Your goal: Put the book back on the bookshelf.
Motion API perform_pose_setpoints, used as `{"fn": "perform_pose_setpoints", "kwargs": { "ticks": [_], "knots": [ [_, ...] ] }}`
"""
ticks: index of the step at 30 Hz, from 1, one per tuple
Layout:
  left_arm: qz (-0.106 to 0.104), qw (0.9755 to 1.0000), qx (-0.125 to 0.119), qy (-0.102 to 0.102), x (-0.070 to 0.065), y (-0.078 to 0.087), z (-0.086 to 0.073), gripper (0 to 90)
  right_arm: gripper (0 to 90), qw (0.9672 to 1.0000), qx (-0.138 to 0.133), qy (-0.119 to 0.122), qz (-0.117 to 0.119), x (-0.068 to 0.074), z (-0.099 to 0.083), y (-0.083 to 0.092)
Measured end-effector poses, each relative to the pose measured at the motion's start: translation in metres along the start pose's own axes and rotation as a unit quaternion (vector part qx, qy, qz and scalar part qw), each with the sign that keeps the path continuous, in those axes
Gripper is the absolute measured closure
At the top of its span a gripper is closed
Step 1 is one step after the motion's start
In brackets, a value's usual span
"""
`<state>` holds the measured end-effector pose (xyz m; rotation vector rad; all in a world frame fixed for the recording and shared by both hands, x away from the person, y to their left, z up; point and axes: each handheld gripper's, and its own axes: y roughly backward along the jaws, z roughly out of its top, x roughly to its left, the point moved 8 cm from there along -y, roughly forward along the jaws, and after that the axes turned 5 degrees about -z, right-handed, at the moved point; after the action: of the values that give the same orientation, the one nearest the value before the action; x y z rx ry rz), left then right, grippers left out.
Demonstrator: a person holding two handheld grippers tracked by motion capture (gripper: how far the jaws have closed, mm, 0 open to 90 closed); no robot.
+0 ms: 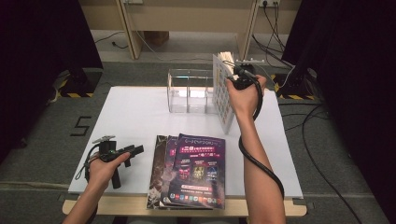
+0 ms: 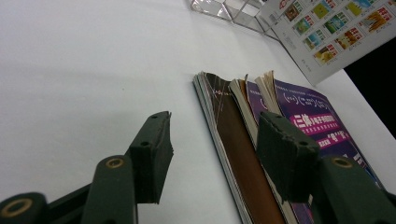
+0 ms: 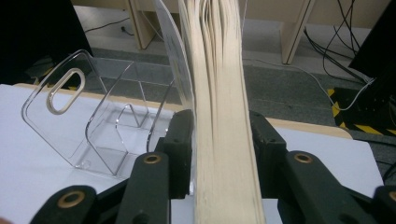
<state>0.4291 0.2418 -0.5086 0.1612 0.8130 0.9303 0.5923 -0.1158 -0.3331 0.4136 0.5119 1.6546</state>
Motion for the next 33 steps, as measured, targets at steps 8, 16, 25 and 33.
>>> {"fn": "perform_pose_setpoints", "kwargs": {
  "ticks": [8, 16, 25, 33],
  "knots": [
    [-0.001, 1.0000, 0.002, 0.000, 0.000, 0.000, -0.001, 44.4, 61.7, 0.9999, 0.010, 0.003, 0.004, -0.002, -0.005, 0.001],
    [0.000, 1.0000, 0.002, 0.002, 0.001, -0.001, -0.001, 44.4, 64.0, 0.9998, 0.019, 0.002, 0.012, 0.000, -0.005, -0.003],
    [-0.001, 1.0000, 0.000, 0.004, 0.001, 0.000, 0.000, 44.4, 70.5, 0.9995, 0.030, 0.007, 0.004, 0.002, 0.004, -0.004],
    [-0.002, 1.0000, 0.000, 0.005, 0.002, 0.001, 0.001, 44.3, 73.2, 0.9985, 0.052, 0.014, -0.003, 0.002, 0.010, -0.010]
  ]
}}
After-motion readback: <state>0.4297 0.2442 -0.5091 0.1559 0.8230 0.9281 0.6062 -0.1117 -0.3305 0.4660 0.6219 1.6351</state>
